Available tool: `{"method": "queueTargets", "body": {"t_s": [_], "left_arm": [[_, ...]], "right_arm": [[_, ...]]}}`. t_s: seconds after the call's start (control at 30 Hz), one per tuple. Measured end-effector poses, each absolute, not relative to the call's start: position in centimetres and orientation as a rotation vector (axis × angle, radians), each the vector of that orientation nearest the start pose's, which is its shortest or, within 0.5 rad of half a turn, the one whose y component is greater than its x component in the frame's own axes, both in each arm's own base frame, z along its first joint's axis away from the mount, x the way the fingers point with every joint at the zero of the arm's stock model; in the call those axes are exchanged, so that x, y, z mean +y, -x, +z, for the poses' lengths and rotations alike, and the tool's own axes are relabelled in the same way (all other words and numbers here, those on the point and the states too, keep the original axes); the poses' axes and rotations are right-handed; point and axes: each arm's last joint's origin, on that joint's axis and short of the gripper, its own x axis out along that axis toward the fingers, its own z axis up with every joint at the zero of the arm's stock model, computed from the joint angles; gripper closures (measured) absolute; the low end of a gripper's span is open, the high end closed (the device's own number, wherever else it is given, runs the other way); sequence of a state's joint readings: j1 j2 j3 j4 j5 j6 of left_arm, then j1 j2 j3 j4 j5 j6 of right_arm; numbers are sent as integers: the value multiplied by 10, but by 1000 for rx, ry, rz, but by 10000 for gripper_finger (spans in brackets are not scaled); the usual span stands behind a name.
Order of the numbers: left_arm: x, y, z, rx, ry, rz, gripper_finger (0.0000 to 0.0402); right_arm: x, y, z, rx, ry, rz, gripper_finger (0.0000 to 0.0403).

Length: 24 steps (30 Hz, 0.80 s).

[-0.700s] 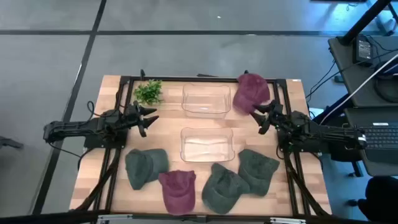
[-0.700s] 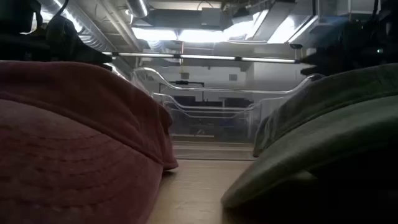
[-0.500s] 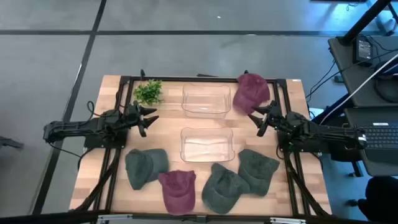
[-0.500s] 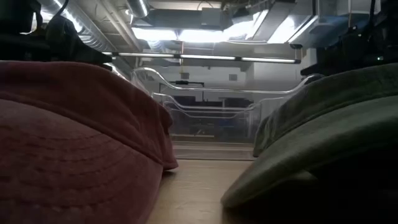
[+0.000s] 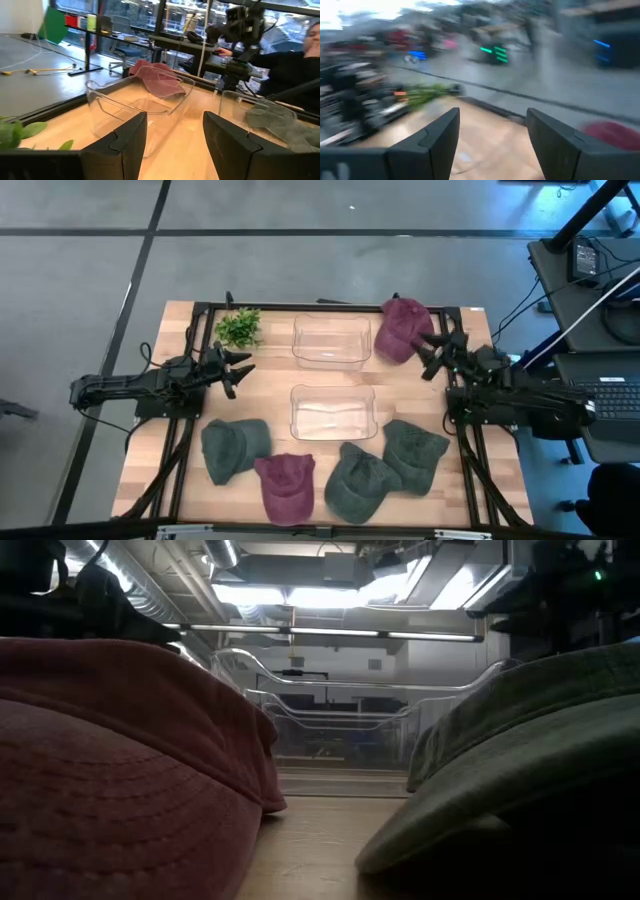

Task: Pick & Place hat
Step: Put the top red cap into the top transparent bin

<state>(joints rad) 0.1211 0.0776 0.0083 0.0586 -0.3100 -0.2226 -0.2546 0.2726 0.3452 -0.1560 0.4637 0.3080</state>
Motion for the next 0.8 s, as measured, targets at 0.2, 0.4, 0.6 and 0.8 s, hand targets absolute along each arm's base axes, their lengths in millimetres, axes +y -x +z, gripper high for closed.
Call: {"method": "queueTargets", "body": {"t_s": [0.2,0.4,0.6,0.8], "left_arm": [[25,-97,169,-106,296,580,211],[28,-94,169,-176,404,702,211],[28,-94,169,-192,446,701,212],[28,-94,169,-204,478,699,210]], "right_arm": [[-68,-104,278,293,-413,-991,173],[-131,-125,297,454,-499,-1126,173],[-198,-128,285,741,-644,-1146,173],[-246,-138,259,1013,-560,-1149,173]]}}
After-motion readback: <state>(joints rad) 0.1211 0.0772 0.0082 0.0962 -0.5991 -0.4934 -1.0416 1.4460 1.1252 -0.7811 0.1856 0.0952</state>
